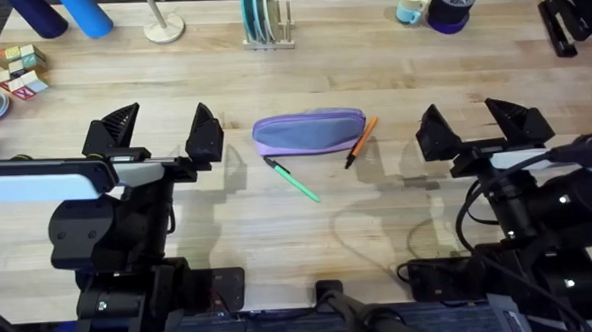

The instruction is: Unzip the bag, pick up the pens from the table one at a time and place them inside, then zip the bag closed.

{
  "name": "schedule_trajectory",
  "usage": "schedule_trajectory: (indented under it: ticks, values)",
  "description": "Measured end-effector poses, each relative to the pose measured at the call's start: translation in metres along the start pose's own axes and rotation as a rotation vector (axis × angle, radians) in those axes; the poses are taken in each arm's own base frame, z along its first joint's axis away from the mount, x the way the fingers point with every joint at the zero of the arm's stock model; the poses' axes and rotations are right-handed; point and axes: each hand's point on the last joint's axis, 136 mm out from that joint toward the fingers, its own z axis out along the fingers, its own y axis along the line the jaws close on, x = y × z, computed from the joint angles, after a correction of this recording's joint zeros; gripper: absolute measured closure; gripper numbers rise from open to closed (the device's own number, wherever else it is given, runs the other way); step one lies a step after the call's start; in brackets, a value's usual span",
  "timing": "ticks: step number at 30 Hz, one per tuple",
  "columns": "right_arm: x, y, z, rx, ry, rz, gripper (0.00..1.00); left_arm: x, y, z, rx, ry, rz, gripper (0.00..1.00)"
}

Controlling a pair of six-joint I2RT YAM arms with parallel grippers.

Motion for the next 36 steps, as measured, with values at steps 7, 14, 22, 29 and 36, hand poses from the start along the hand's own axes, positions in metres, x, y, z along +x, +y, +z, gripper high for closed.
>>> schedule_trajectory:
  ticks: [7, 14, 22, 29, 36]
  values:
    - [0.001, 0.000, 0.000, 0.000, 0.005, 0.000, 0.004, 0.000, 0.000, 0.000, 0.000, 0.001, 0.000, 0.006]
    - [0.000, 0.000, 0.000, 0.001, 0.002, 0.000, 0.005, 0.000, -0.001, 0.000, 0.003, 0.002, 0.003, 0.007]
    - [-0.010, 0.000, -0.006, 0.001, 0.028, -0.004, 0.005, 0.004, -0.009, -0.006, 0.052, 0.085, 0.014, 0.007]
    - [-0.090, 0.001, -0.026, 0.001, 0.010, -0.012, 0.005, -0.068, -0.010, -0.020, 0.059, 0.065, 0.045, 0.008]
    - [-0.136, 0.002, -0.017, -0.009, 0.086, -0.012, 0.005, -0.113, -0.023, -0.004, 0.141, 0.160, 0.088, 0.008]
